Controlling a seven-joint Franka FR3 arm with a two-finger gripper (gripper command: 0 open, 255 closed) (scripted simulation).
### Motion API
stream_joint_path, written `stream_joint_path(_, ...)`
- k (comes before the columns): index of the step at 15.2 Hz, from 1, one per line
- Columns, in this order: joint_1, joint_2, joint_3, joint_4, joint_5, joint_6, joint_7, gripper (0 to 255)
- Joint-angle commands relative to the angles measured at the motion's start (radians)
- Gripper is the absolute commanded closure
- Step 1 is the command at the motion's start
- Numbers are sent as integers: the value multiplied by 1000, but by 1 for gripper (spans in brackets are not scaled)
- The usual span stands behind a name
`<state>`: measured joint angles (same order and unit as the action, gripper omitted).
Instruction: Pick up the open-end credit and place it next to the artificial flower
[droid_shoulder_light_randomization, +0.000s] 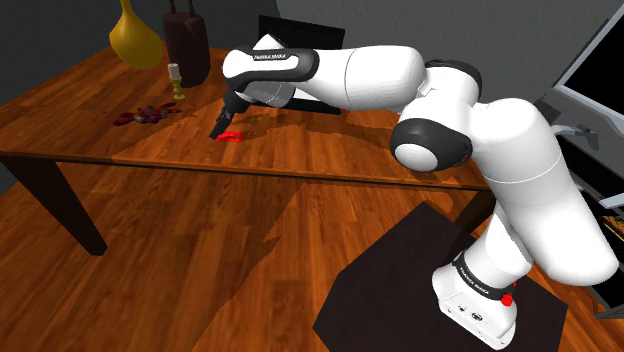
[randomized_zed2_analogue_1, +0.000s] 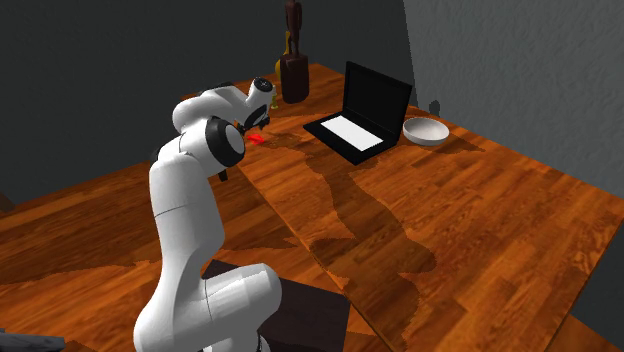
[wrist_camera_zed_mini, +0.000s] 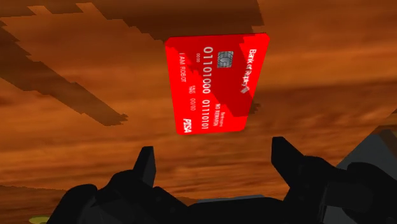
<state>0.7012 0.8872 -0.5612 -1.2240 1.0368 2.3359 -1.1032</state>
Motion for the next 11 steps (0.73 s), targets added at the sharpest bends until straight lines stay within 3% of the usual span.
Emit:
stream_joint_path(1, 10, -36, -9, -36, -6, -5, -7, 0)
stream_joint_path(4, 36, -129, -38, -123, -29, -23, -19, 0)
stream_joint_path(11, 36, -129, -38, -123, -29, -23, -19, 0)
